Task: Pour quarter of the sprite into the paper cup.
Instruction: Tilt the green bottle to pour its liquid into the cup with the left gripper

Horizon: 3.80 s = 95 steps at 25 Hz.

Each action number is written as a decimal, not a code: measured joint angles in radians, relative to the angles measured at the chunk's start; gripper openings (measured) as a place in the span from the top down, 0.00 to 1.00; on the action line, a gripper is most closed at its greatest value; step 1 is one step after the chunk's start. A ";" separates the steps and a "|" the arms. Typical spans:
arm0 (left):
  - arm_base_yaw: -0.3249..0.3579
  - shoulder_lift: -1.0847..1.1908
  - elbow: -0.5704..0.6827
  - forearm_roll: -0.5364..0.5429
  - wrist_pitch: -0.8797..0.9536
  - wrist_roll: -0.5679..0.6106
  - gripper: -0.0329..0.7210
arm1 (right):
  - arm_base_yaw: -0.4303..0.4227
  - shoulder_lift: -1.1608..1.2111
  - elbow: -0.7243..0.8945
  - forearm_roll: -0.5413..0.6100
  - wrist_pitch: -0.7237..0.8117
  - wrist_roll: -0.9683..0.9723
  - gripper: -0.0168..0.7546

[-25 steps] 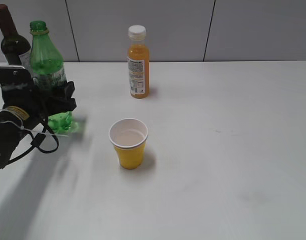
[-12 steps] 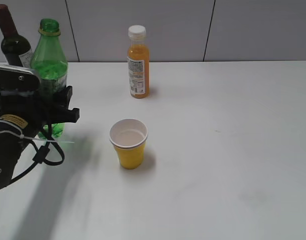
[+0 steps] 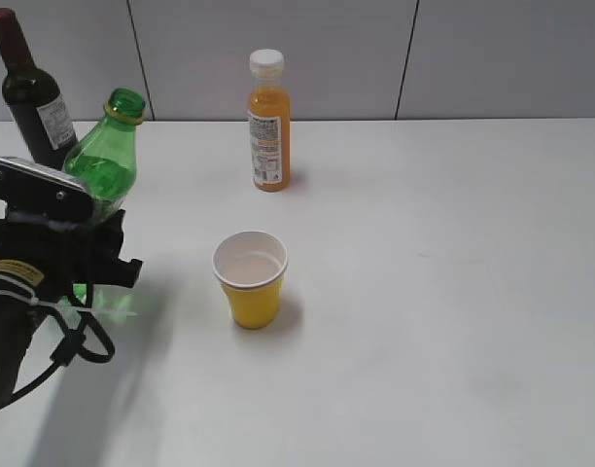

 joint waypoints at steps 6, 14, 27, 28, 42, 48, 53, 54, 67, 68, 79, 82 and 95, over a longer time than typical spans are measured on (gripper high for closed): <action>-0.024 -0.001 0.027 -0.027 0.000 0.053 0.35 | 0.000 0.000 0.000 0.000 0.000 -0.001 0.21; -0.080 -0.006 0.028 -0.065 0.000 0.218 0.35 | 0.000 0.000 0.000 0.000 0.000 -0.001 0.21; -0.080 -0.007 0.028 -0.048 0.000 0.460 0.35 | 0.000 0.000 0.000 0.000 0.000 -0.001 0.21; -0.080 -0.007 0.028 -0.043 0.000 0.487 0.35 | 0.000 0.000 0.000 0.000 0.000 -0.001 0.21; -0.080 -0.007 0.028 -0.084 0.000 0.647 0.35 | 0.000 0.000 0.000 0.000 0.000 -0.001 0.21; -0.080 -0.007 0.006 -0.093 0.000 0.730 0.35 | 0.000 0.000 0.000 0.000 0.000 -0.001 0.21; -0.080 -0.007 -0.024 -0.098 0.000 0.852 0.35 | 0.000 0.000 0.000 0.000 0.000 -0.001 0.21; -0.080 -0.007 -0.024 -0.099 0.000 0.871 0.35 | 0.000 0.000 0.000 0.000 0.000 -0.001 0.21; -0.080 -0.008 -0.024 -0.101 0.000 0.997 0.35 | 0.000 0.000 0.000 0.000 0.000 -0.001 0.21; -0.080 -0.008 -0.024 -0.101 0.000 1.004 0.35 | 0.000 0.000 0.000 0.000 0.000 -0.001 0.21; -0.080 -0.008 -0.024 -0.101 0.000 1.059 0.35 | 0.000 0.000 0.000 0.000 0.000 -0.001 0.21; -0.080 -0.008 -0.024 -0.104 0.000 1.086 0.35 | 0.000 0.000 0.000 0.000 0.000 -0.001 0.21; -0.080 -0.008 -0.024 -0.042 0.000 0.826 0.35 | 0.000 0.000 0.000 0.000 0.000 -0.001 0.21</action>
